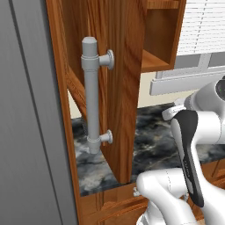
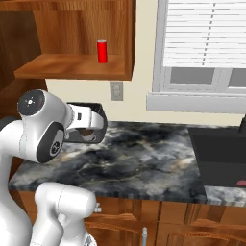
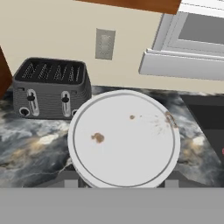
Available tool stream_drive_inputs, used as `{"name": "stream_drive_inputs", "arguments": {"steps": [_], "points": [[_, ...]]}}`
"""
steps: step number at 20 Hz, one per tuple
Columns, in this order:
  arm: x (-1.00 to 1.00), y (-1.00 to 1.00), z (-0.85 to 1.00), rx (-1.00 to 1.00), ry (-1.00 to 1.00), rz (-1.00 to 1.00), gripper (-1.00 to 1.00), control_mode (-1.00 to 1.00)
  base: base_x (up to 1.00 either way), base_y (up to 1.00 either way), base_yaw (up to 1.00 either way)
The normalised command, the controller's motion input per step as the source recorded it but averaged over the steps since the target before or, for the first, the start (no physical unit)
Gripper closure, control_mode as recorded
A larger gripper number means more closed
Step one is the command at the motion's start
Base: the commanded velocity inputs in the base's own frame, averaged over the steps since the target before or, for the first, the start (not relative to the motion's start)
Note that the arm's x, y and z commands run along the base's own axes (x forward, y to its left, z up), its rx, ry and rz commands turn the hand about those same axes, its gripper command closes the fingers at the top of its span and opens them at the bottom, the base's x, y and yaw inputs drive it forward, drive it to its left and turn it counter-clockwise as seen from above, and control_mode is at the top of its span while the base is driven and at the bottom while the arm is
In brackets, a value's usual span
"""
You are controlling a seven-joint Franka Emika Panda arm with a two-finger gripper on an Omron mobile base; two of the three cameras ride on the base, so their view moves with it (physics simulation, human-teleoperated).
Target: Sort all alcoholic drinks to one cabinet, and non-alcoholic drinks to the other.
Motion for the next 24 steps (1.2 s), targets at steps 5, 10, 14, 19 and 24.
{"name": "stream_drive_inputs", "arguments": {"steps": [5, 10, 14, 19, 24], "points": [[-0.09, 0.07, 0.02, 0.00, 0.00, 0.00, 1.00, -1.00, 0.00, 0.02, 0.00], [-0.24, 0.07, 0.12, -0.02, -0.01, 0.00, 1.00, -1.00, 0.00, 0.00, 0.00], [-0.15, 0.06, 0.18, -0.02, -0.04, 0.00, 1.00, -1.00, 0.00, 0.00, 0.00], [-0.05, 0.04, 0.18, -0.01, -0.06, 0.03, 1.00, -1.00, 0.00, 0.00, 0.00], [-0.01, 0.06, 0.24, 0.00, -0.03, 0.04, 1.00, -1.00, 0.00, 0.00, 0.00]]}}
